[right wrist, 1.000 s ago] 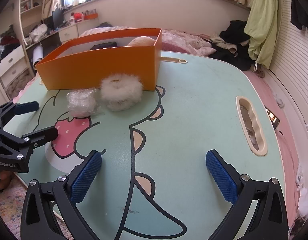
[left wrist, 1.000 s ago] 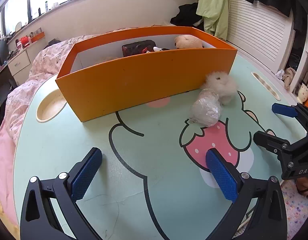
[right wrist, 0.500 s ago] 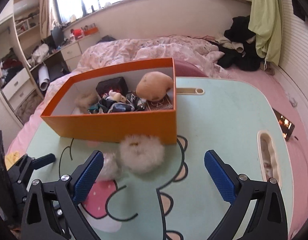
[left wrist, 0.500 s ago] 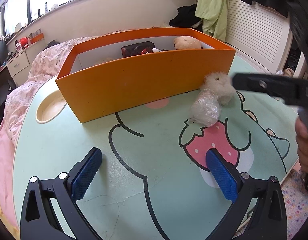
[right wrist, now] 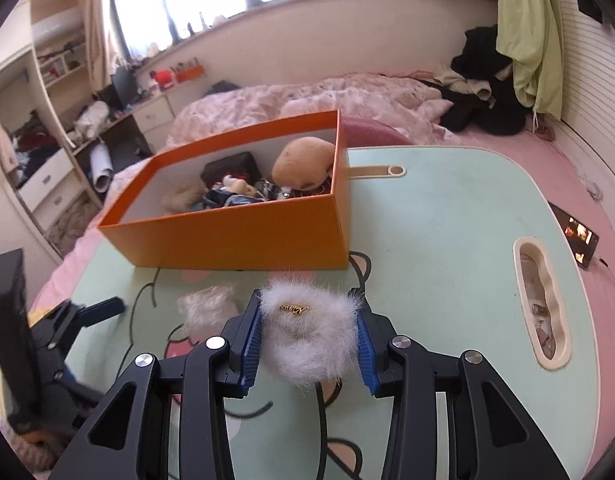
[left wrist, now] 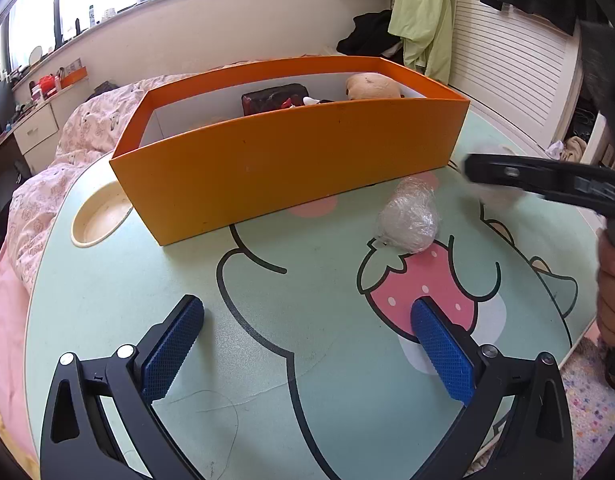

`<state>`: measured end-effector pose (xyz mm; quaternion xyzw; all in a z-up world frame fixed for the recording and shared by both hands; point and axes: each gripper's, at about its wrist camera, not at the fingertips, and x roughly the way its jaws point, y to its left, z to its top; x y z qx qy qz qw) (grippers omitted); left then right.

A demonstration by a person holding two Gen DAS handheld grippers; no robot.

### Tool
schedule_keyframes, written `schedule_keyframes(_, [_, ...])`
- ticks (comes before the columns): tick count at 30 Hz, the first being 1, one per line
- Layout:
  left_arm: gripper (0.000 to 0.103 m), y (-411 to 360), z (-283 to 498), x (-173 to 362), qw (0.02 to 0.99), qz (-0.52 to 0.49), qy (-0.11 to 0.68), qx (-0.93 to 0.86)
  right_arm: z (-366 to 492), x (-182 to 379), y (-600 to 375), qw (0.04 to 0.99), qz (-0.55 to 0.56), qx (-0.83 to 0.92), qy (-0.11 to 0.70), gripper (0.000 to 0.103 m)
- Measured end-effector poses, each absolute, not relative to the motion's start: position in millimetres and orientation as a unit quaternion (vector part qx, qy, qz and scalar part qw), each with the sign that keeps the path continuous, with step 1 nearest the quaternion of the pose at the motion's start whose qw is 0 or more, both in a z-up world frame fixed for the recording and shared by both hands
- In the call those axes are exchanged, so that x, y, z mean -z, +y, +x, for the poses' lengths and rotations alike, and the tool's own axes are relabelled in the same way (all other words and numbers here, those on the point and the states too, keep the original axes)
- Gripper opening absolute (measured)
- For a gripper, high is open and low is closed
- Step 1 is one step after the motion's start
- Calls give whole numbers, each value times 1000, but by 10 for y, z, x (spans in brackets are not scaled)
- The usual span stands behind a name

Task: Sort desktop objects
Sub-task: 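Grasp the clear plastic bag with the left tool while the right holds the pompom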

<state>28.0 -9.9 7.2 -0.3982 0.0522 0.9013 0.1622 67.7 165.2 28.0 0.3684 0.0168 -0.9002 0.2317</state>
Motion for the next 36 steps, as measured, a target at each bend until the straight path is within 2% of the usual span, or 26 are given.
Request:
schedule_keyframes(3, [103,-94,280,-71,162,-398,52,-901,893,-202,1824,241,370,897,27,40])
schedule_keyframes(6, [103,-93,284,-69,162,-398,52,-901,965,-93,1862,209,374,901,67,43])
schedule_keyframes(11, [103,-91,284,-65,162,-398,52,-901,991,-96,1957,205,366,907,46,76])
schedule_keyframes(16, [103,-84,285,-71,162,-397,54,-902,951,-66,2011,192,367,909,37,78])
schedule_keyframes(22, [103,-14,280,-112,165,-399,72,-899,902,-38,1862,148,368,914,85,81])
schedule_keyframes(25, [103,58,323,-203,169,-382,83,-905,898,-15,1801,135,366,914,107,80])
schedule_keyframes(27, [103,94,335,-295,179,-369,79,-909,901,-18,1828,138,363,916,103,70])
schedule_keyframes(29, [103,138,323,-365,193,-363,74,-908,914,-38,1873,133,358,919,95,43])
schedule_keyframes(31, [103,205,275,-408,212,-365,62,-905,914,-53,1931,136,355,921,79,40])
schedule_keyframes(36, [102,434,25,-347,237,-392,44,-888,906,-83,2068,133,353,925,45,39])
